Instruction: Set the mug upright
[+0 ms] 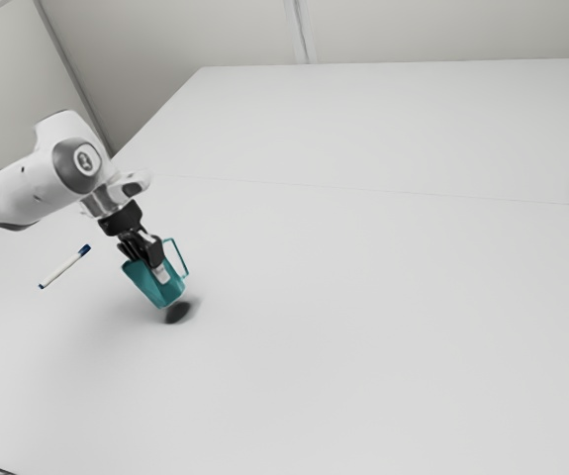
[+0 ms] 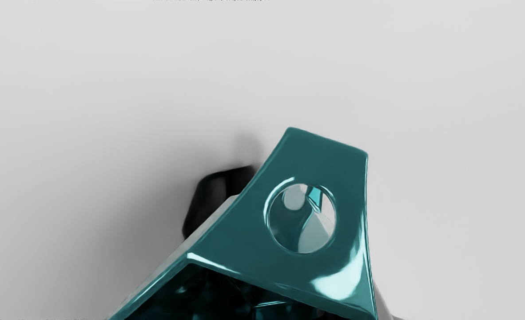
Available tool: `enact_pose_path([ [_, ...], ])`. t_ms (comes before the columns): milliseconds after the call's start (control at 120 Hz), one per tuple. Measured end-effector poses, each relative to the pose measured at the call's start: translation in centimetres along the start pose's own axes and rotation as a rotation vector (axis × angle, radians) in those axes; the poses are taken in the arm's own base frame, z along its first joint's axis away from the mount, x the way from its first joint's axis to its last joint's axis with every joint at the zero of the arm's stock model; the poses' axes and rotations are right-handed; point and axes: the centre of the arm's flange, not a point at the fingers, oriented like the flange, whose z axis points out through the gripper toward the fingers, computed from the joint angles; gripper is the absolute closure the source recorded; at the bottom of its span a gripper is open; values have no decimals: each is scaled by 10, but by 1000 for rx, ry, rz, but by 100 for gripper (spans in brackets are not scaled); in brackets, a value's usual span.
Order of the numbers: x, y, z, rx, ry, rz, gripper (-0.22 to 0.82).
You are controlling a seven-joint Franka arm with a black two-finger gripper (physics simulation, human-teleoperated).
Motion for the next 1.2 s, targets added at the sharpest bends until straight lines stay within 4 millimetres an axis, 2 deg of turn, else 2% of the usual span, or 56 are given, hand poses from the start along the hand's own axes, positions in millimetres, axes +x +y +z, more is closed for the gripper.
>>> enact_pose_path([
  [100,6,11,3,69,-18,16,78],
  [217,5,14,10,126,-39,7,78],
  [492,11,34,27,288,-82,33,78],
  [642,-3,41,42,322,-68,6,78],
  [742,-8,43,45,339,-37,-16,78],
  [1033,2,50,52,403,21,-31,78],
  [1200,4,44,61,411,24,-64,78],
])
